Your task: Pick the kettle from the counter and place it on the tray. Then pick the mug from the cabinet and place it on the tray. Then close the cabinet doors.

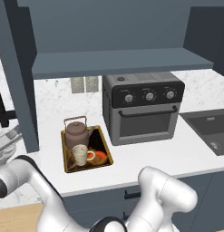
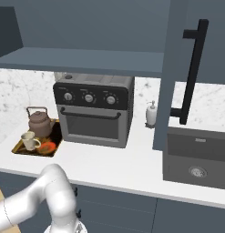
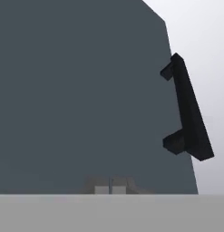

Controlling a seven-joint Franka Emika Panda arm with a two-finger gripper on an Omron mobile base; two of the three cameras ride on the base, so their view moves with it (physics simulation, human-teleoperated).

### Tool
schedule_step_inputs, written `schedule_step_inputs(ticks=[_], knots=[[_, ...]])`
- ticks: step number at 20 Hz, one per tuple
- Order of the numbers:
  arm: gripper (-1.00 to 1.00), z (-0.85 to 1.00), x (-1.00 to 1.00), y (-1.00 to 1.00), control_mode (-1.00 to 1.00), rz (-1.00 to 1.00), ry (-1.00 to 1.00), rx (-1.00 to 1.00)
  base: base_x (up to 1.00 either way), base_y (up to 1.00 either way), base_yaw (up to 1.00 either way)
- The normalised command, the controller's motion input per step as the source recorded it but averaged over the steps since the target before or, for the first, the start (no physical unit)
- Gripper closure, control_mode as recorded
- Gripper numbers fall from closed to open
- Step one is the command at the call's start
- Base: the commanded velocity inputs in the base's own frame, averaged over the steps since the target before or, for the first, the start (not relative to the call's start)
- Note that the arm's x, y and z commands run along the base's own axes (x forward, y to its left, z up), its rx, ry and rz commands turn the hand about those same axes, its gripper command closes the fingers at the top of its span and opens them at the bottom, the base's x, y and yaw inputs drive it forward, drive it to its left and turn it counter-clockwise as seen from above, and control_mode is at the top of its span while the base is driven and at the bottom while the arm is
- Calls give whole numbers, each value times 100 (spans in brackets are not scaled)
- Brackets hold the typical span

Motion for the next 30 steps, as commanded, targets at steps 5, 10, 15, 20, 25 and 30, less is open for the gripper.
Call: schedule_step_inputs(ticks=[5, 10, 15, 20, 25, 30], knots=[[100, 24, 0, -34, -100, 0, 23, 0, 0, 0, 0], [100, 4, 1, -68, -100, 7, 38, 0, 0, 0, 0], [100, 5, 21, -67, -100, 15, 44, 0, 0, 0, 0], [100, 2, 49, -53, -100, 17, 48, 0, 0, 0, 0], [100, 17, 47, -48, -100, 16, 45, 0, 0, 0, 0], [100, 30, 46, -50, -100, 14, 43, 0, 0, 0, 0]])
